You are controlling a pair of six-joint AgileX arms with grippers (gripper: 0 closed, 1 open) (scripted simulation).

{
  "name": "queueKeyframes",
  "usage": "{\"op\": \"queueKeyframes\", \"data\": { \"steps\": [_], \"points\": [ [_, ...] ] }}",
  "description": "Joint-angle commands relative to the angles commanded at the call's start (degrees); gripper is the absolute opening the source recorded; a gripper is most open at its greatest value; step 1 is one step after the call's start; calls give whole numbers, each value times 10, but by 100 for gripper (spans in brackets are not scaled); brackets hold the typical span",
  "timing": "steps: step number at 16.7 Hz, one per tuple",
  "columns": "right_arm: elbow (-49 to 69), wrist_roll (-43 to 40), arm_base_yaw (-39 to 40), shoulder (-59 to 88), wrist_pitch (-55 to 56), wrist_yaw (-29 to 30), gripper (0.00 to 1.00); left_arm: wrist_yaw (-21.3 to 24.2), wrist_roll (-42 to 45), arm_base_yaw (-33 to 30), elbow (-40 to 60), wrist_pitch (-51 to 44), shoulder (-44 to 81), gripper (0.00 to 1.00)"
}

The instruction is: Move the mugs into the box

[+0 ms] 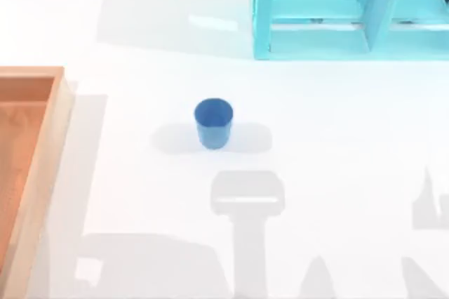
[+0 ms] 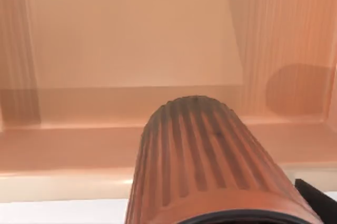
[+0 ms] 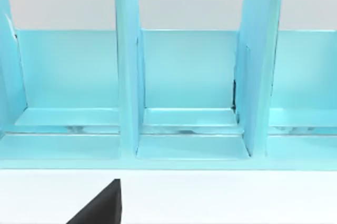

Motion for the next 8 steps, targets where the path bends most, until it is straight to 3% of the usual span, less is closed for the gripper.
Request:
{"op": "queueKeyframes", "data": {
  "steps": [8],
  "points": [
    [0,0,0,0,0,0,100,-1,5,4,-66,70,4,0]
  ]
}}
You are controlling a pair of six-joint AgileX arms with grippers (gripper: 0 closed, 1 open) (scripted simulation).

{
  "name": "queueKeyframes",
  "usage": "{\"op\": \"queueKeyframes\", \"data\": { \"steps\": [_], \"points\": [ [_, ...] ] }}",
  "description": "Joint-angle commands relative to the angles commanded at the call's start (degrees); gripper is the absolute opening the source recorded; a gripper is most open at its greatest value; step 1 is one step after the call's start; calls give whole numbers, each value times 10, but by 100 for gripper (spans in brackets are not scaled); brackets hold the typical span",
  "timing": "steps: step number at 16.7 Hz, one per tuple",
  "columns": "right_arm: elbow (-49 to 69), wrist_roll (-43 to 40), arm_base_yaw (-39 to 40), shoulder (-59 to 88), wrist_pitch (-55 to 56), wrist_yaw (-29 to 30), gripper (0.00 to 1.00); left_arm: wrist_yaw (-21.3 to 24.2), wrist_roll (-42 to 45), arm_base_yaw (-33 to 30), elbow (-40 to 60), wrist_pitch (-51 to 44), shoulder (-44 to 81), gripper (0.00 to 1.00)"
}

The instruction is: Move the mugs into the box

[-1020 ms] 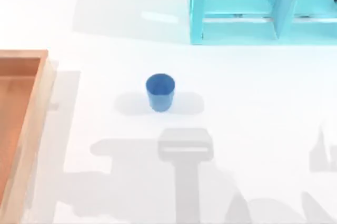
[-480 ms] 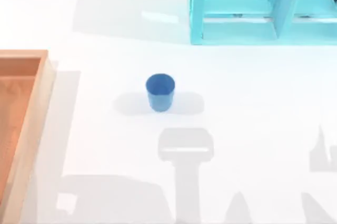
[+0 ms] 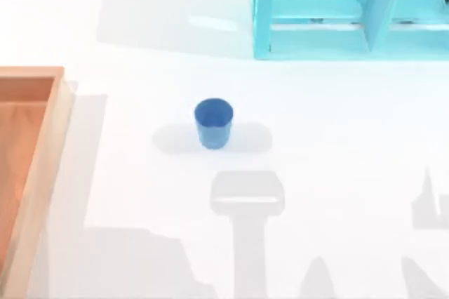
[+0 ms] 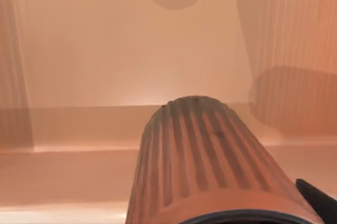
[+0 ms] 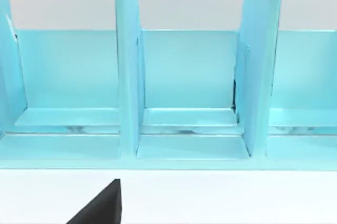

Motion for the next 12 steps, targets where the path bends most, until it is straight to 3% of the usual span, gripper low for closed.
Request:
{"op": "queueKeyframes", "data": {
  "steps": [5,9,12],
  "points": [
    [0,0,0,0,0,0,100,1,5,7,-70,73,3,0],
    [0,0,0,0,0,0,100,2,7,8,-74,78,5,0],
    [0,0,0,0,0,0,100,2,7,8,-74,78,5,23]
  ]
}}
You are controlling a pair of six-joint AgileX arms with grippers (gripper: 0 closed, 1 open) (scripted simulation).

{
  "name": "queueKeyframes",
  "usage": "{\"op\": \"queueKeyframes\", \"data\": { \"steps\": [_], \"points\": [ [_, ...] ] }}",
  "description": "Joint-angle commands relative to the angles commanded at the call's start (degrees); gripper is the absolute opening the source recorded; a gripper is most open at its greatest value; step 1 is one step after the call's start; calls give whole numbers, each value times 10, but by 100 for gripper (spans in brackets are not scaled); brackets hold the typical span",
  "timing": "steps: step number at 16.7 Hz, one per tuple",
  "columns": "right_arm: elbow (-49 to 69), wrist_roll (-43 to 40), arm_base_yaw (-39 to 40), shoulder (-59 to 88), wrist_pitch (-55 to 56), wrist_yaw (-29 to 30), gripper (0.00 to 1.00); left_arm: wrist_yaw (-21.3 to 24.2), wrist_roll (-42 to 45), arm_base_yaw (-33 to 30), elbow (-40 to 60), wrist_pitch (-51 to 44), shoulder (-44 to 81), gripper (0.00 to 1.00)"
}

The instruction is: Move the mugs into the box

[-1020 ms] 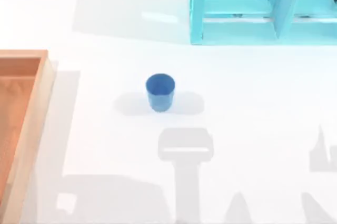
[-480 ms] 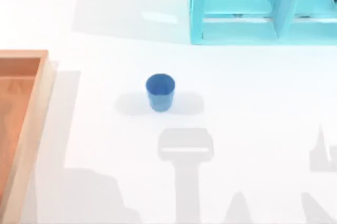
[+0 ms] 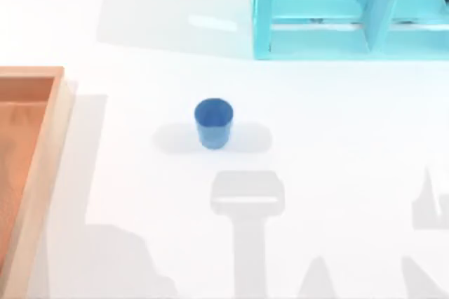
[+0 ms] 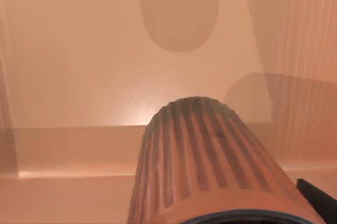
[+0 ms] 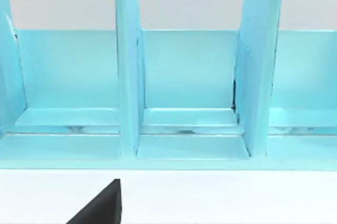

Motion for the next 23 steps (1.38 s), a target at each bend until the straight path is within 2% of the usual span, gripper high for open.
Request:
{"op": "queueKeyframes", "data": {
  "steps": [10,20,23],
  "points": [
    [0,0,0,0,0,0,100,0,0,0,0,0,0,98],
    [0,0,0,0,0,0,100,0,0,-1,2,-2,0,100],
    [0,0,0,0,0,0,100,-1,1,-2,42,-42,5,100]
  ]
}}
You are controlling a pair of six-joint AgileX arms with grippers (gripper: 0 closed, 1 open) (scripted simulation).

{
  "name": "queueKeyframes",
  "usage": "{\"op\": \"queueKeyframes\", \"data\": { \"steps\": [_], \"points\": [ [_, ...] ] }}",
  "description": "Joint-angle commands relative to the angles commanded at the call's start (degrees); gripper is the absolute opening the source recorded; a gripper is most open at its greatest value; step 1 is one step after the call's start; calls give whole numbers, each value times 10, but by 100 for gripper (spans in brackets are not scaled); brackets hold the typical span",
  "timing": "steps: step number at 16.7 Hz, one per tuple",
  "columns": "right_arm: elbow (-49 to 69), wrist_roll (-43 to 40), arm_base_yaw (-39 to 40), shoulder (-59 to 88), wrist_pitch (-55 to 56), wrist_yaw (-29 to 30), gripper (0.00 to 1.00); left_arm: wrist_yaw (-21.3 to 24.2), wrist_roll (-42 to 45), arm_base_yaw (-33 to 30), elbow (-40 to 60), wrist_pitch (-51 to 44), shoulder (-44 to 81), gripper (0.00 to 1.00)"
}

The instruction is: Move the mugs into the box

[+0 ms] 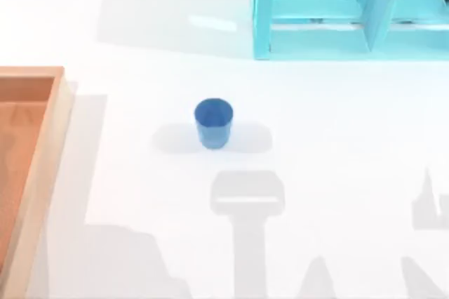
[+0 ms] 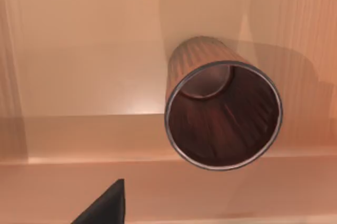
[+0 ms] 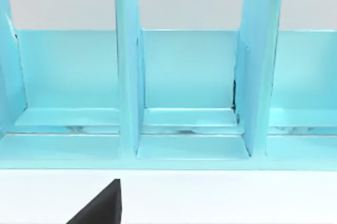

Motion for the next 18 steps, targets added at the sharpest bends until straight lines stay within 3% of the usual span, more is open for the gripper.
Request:
{"op": "queueKeyframes", "data": {
  "steps": [8,14,18],
  "points": [
    [0,0,0,0,0,0,100,-1,-5,-2,184,-172,6,100],
    [0,0,0,0,0,0,100,0,-5,-1,195,-183,7,100],
    [0,0,0,0,0,0,100,-13,-60,-44,249,-189,65,100]
  ]
}}
